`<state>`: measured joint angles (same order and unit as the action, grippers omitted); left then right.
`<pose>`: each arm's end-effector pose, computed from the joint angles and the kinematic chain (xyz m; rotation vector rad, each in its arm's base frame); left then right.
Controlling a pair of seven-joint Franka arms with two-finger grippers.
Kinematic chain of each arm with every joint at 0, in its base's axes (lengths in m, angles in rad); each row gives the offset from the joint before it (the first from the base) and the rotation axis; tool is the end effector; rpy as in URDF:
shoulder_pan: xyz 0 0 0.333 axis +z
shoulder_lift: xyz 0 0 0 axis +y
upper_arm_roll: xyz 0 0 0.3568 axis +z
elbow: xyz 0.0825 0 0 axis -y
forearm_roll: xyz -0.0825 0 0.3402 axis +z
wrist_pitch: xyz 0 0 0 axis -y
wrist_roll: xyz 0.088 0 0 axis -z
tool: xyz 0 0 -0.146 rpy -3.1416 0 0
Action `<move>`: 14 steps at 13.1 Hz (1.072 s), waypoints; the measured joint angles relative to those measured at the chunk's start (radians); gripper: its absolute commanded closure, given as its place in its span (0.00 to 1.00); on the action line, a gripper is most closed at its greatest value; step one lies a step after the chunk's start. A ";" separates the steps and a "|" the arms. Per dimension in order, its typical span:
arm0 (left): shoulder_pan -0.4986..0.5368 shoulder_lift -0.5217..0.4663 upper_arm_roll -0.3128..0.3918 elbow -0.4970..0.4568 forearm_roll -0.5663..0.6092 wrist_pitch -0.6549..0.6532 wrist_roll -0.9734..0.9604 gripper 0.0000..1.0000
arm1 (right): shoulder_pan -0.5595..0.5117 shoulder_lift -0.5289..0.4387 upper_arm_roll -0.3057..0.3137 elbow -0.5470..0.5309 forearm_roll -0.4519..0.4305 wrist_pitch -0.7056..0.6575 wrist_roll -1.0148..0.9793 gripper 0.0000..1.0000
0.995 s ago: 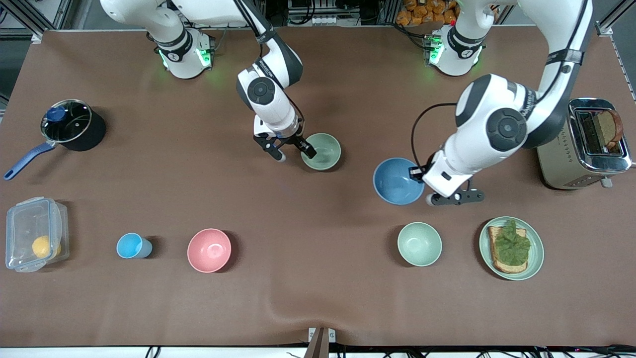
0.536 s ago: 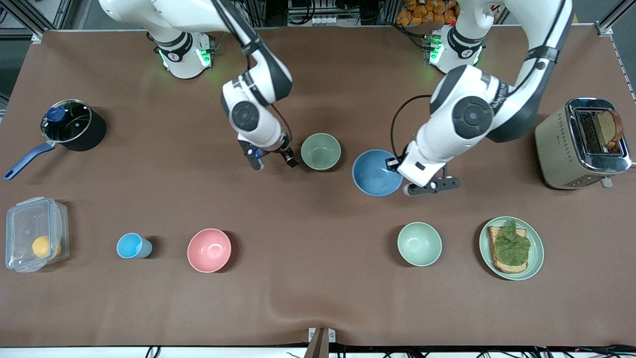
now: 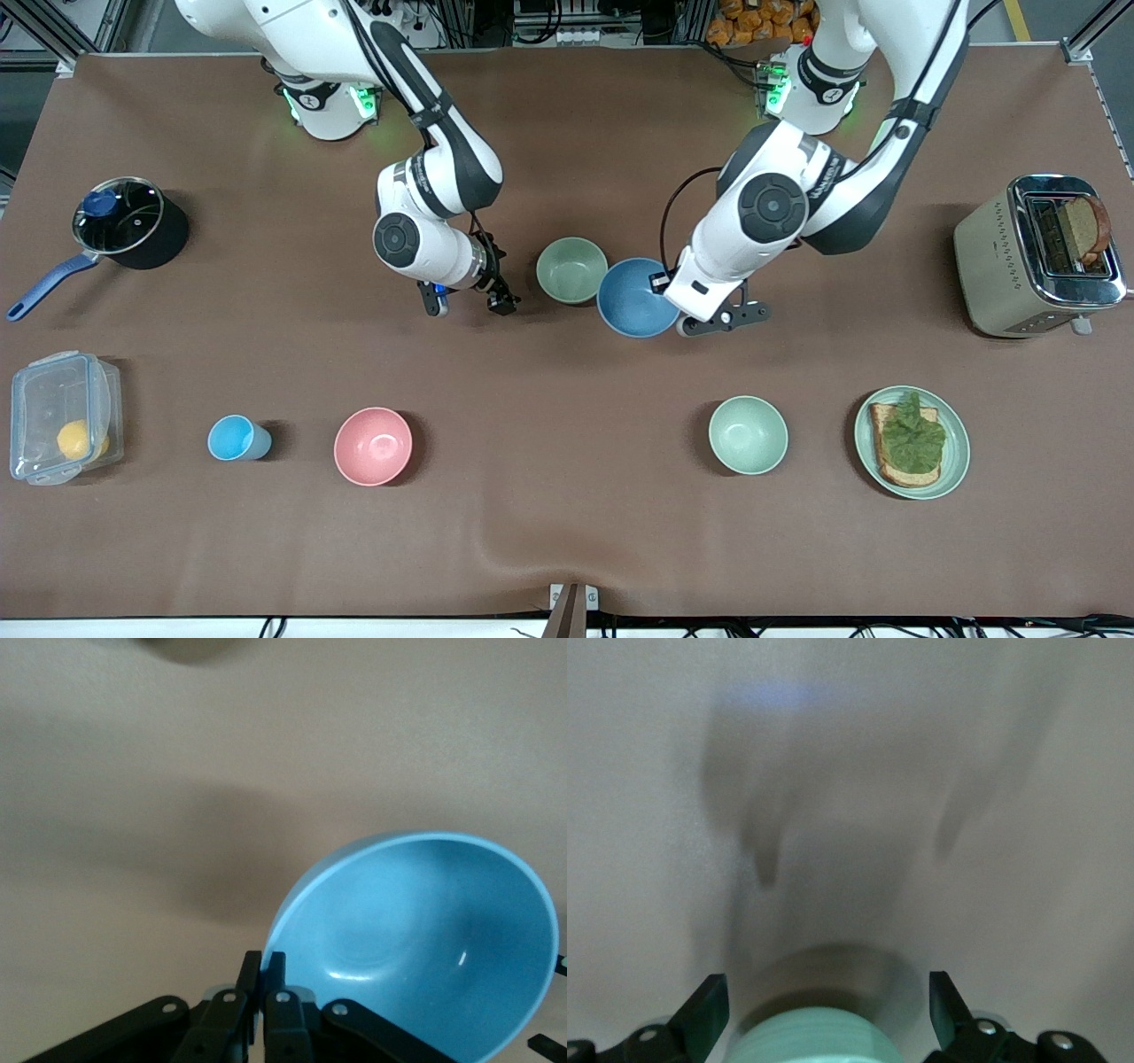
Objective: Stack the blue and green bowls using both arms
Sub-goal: 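Lift the blue bowl with the left gripper onto the green bowl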
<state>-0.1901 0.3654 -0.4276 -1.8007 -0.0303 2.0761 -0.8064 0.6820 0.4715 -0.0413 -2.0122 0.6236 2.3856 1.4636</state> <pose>0.5050 -0.3348 0.3793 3.0182 0.3409 -0.2420 0.4577 0.3689 0.2447 -2.3702 1.8009 0.5689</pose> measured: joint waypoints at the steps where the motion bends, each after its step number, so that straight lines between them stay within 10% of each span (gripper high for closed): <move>1: -0.017 0.005 0.000 -0.010 0.000 0.019 -0.025 1.00 | 0.003 0.012 0.004 0.000 0.020 0.022 0.000 0.00; 14: -0.196 0.055 -0.002 -0.109 0.000 0.220 -0.239 1.00 | 0.013 0.053 0.011 0.000 0.125 0.077 0.000 0.00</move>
<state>-0.3859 0.4200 -0.4294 -1.9095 -0.0303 2.2958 -1.0454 0.6947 0.5246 -0.0306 -2.0118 0.7483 2.4627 1.4634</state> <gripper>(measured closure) 0.947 0.000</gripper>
